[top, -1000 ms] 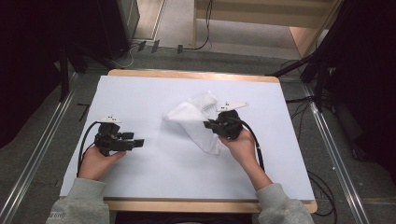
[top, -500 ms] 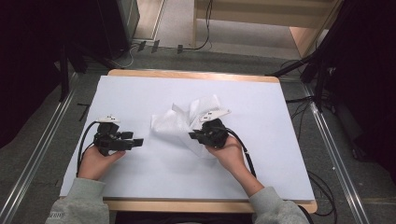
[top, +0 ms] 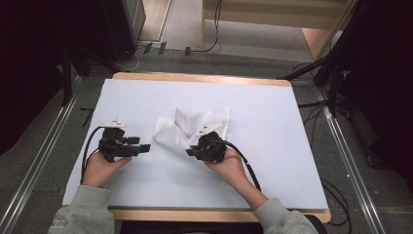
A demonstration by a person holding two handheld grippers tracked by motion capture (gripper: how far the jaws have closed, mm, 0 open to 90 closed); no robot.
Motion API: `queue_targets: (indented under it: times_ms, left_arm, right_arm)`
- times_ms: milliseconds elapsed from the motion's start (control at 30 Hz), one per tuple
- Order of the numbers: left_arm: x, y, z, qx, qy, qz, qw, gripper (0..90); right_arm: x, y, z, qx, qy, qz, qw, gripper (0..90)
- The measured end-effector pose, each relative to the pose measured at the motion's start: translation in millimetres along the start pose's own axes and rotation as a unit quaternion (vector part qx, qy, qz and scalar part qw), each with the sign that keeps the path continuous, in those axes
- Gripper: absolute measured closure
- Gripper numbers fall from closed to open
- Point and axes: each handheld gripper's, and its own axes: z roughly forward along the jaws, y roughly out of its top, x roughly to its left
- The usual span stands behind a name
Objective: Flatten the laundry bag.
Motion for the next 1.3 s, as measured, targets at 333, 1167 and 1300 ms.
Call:
queue_targets:
  times_ms: [333, 1167, 1300]
  left_arm:
    - [-1.1, 9.2, 5.8, -0.002, -0.007, 0.010, 0.9999, 35.3]
    - [-6.8, 32.7, 25.5, 0.005, -0.031, 0.032, 0.9990, 36.3]
    - [-6.5, 32.4, 25.1, 0.007, -0.028, 0.033, 0.9990, 36.3]
  right_arm:
    - [-3.9, -1.6, -36.9, -0.031, -0.015, 0.010, 0.9993, 66.3]
    - [-83.2, -40.6, -95.4, -0.059, -0.143, 0.106, 0.9823, 58.3]
    - [-101.4, -42.8, -92.4, -0.055, -0.156, 0.120, 0.9789, 49.3]
